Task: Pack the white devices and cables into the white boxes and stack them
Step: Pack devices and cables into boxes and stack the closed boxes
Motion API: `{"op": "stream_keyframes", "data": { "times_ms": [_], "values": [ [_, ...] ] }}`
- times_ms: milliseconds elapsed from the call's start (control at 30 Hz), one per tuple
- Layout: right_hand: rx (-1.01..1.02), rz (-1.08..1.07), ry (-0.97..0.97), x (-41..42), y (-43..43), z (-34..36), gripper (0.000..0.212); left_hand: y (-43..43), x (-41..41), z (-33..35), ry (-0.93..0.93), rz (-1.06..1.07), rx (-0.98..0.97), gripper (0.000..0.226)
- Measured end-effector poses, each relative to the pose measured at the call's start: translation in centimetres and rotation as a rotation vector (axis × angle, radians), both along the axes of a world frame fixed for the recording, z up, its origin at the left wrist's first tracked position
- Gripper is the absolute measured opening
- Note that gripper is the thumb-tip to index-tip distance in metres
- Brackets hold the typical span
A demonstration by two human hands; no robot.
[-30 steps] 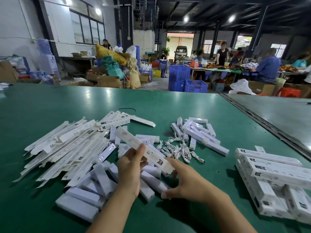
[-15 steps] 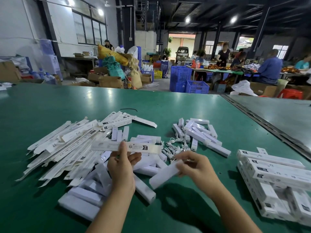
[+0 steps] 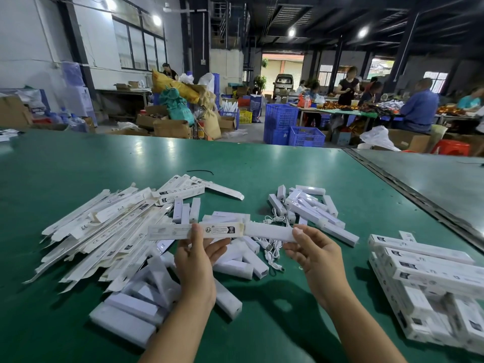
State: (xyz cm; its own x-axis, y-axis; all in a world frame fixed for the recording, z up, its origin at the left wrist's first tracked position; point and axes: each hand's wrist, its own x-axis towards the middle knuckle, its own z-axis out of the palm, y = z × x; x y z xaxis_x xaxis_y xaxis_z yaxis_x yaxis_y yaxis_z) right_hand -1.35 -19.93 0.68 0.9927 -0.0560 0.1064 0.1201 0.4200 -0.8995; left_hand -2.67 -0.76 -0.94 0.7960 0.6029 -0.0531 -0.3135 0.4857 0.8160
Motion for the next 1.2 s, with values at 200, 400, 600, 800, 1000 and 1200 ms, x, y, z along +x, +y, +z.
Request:
{"op": "stream_keyframes", "data": {
  "times_ms": [200, 400, 600, 800, 1000, 1200],
  "values": [
    [-0.028, -0.036, 0.004, 0.1, 0.0, -0.1, 0.011, 0.0, -0.1, 0.3, -0.011, -0.025, -0.065, 0.033],
    [-0.020, -0.051, 0.008, 0.2, 0.0, 0.0, 0.030, -0.1, -0.2, 0.2, -0.009, -0.035, -0.033, 0.034],
    [-0.096, -0.046, -0.016, 0.1, 0.0, -0.1, 0.038, -0.2, -0.4, 0.1, -0.028, -0.036, 0.009, 0.039],
    [-0.065, -0.050, 0.012, 0.3, -0.2, -0.3, 0.038, -0.8, -0.6, 0.3, -0.042, -0.078, 0.104, 0.033],
    [-0.044, -0.001, 0.006, 0.3, 0.0, -0.5, 0.029, -0.8, -0.5, -0.2, -0.076, -0.059, 0.198, 0.023],
    [0.071, 0.076, 0.097, 0.2, 0.2, -0.4, 0.027, -1.1, -0.9, -0.2, -0.076, -0.182, 0.118, 0.045]
  ]
}}
